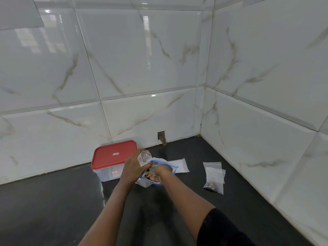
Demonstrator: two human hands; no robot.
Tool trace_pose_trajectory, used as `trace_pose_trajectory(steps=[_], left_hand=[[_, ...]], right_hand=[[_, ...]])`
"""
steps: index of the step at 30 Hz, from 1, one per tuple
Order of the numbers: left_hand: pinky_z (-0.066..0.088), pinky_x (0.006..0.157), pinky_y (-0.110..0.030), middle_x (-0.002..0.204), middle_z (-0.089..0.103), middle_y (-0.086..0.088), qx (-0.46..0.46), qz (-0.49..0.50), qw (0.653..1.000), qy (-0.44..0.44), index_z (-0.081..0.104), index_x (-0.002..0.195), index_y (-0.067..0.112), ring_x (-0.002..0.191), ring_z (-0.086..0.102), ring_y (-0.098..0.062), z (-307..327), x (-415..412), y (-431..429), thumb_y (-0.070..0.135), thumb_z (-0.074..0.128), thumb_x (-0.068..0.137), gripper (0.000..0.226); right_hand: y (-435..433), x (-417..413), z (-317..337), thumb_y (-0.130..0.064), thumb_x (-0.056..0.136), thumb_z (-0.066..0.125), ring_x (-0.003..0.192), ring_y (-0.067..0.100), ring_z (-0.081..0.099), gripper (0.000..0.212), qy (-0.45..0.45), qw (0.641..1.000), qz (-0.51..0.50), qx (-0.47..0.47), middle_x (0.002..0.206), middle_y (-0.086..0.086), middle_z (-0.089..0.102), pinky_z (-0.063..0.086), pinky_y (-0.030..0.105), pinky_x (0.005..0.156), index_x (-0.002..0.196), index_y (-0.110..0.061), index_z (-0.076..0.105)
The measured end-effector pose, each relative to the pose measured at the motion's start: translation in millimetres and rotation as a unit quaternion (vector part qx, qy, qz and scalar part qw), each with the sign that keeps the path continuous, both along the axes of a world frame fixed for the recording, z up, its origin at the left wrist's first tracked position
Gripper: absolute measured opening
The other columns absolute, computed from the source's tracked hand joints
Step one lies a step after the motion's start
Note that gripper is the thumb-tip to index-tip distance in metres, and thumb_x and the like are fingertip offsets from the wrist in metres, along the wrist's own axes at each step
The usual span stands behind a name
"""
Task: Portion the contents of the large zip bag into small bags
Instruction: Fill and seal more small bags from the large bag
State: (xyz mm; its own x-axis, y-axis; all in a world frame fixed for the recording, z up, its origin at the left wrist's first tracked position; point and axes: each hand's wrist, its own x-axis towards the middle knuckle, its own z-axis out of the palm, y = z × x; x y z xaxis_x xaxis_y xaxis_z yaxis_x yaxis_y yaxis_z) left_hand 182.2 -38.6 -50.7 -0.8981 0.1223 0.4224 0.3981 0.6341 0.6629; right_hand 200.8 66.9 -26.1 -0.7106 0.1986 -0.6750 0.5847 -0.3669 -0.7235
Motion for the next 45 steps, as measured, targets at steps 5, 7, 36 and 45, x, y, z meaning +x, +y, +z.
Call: trace_pose_trajectory(steps=[5, 7, 36, 45], left_hand=[[0.034, 0.067, -0.002, 0.104, 0.066, -0.010, -0.013, -0.013, 1.000, 0.003, 0.059, 0.112, 0.006, 0.085, 0.055, -0.013, 1, -4, -2, 0.021, 0.077, 0.073, 0.046], [0.035, 0.067, -0.003, 0.102, 0.066, -0.010, -0.015, -0.013, 1.000, 0.005, 0.059, 0.111, 0.006, 0.083, 0.056, -0.013, 1, -6, -3, 0.021, 0.078, 0.073, 0.045], [0.033, 0.059, -0.010, 0.098, 0.059, 0.002, 0.003, 0.033, 0.999, -0.016, 0.051, 0.114, 0.014, 0.081, 0.052, -0.013, 0, -5, 21, 0.024, 0.073, 0.077, 0.044], [0.043, 0.076, -0.023, 0.111, 0.056, 0.003, 0.027, 0.020, 0.999, -0.036, 0.046, 0.120, 0.017, 0.093, 0.052, -0.013, -7, -11, 33, 0.027, 0.075, 0.075, 0.055]], right_hand=[[-1, -2, -2, -0.011, 0.097, 0.045, 0.097, 0.018, 0.066, 0.027, -0.009, 0.999, -0.009, -0.032, 0.090, 0.011, 0.061, 0.052, 0.028, 0.093, 0.071, -0.005, 0.044], [-2, -4, -4, -0.010, 0.098, 0.043, 0.099, 0.019, 0.066, 0.031, -0.016, 1.000, -0.016, -0.018, 0.091, 0.013, 0.061, 0.052, 0.029, 0.093, 0.068, -0.006, 0.041], [53, 6, 2, 0.005, 0.093, 0.045, 0.075, 0.023, 0.066, 0.021, 0.085, 0.981, 0.030, 0.169, 0.109, 0.017, 0.054, 0.059, 0.029, 0.059, 0.112, 0.003, 0.053], [113, 27, 11, 0.013, 0.089, 0.039, 0.048, 0.023, 0.055, 0.022, 0.080, 0.983, 0.024, 0.165, 0.067, 0.021, 0.052, 0.051, 0.026, 0.041, 0.073, 0.009, 0.054]])
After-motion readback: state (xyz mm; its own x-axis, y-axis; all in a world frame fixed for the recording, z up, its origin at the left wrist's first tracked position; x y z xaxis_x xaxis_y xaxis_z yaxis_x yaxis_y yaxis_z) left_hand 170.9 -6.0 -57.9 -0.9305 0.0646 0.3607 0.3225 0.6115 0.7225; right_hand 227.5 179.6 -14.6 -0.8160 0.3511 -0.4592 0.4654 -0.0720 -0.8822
